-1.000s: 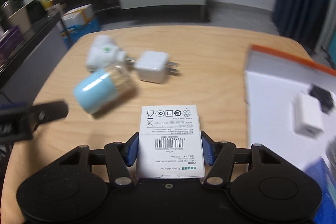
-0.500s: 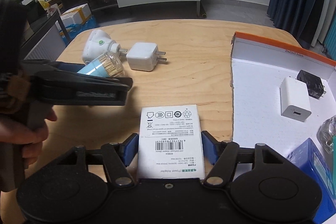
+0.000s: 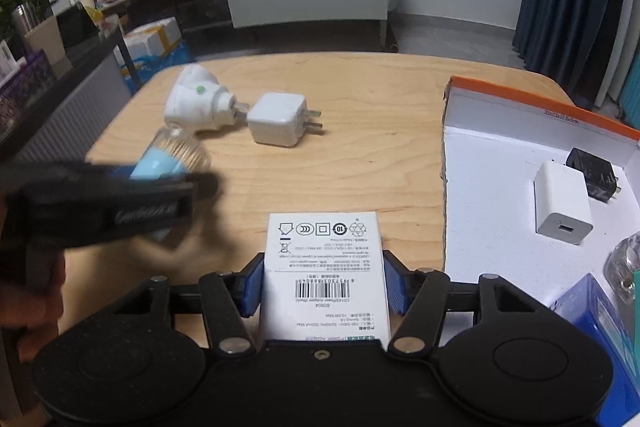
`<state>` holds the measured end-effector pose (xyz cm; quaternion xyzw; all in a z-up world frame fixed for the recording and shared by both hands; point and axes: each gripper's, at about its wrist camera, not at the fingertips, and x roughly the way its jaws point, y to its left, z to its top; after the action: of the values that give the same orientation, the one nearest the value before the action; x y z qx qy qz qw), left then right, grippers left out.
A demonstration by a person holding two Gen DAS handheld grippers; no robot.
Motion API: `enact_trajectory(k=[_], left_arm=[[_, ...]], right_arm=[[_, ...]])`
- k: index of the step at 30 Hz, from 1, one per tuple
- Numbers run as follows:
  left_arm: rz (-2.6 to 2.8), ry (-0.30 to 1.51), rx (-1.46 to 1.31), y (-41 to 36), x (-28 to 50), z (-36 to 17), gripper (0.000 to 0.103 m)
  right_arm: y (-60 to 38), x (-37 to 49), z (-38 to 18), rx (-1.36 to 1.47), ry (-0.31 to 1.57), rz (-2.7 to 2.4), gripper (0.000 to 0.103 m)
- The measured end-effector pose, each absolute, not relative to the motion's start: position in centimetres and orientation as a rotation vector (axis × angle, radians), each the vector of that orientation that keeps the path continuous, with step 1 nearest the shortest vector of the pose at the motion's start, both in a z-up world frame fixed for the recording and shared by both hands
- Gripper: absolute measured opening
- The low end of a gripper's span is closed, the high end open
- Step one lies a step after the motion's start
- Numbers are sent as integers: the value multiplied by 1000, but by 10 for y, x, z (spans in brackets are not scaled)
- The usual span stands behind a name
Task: Organize rigid objects
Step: 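Grasp the light-blue toothpick jar with the left tool while the right tool grasps the white product box, then carry the toothpick jar and white product box over the white box with both tools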
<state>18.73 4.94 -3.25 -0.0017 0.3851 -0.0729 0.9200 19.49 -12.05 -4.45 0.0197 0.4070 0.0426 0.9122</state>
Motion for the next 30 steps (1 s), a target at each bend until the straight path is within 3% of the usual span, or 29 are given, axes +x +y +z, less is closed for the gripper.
enact_trajectory(k=[11, 30], left_arm=[[-82, 758, -104, 48, 141, 5, 47], [-65, 727, -142, 34, 105, 23, 47]], right_arm=[[-125, 166, -9, 63, 761, 117, 71], [-155, 122, 16, 75, 714, 68, 71]])
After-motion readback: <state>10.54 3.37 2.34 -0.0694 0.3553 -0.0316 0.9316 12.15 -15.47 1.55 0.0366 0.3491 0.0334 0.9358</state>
